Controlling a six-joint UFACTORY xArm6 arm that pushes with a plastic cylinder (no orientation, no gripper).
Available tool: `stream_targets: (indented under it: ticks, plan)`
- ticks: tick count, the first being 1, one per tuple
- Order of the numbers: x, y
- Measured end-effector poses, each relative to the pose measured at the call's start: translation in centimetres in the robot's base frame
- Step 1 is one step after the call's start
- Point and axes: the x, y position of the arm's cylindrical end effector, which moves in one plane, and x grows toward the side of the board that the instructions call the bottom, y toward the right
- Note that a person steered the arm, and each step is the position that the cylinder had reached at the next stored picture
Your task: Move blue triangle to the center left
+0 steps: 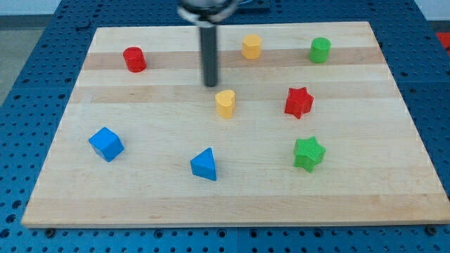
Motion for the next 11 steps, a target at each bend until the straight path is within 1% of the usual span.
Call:
stream_targets:
  ticks: [1, 2, 3, 4, 5, 6, 8, 9, 10, 11]
  plan:
    - [5.1, -2.5]
    - [10.8, 1.1]
    - [12.3, 7.4]
    - [16.3, 9.4]
    - [20.7, 6.9]
    - [21.1, 4.4]
    - [20.6, 4.3]
    - [18.8, 4.3]
    - [16.2, 2.4]
    - [13.8, -2.3]
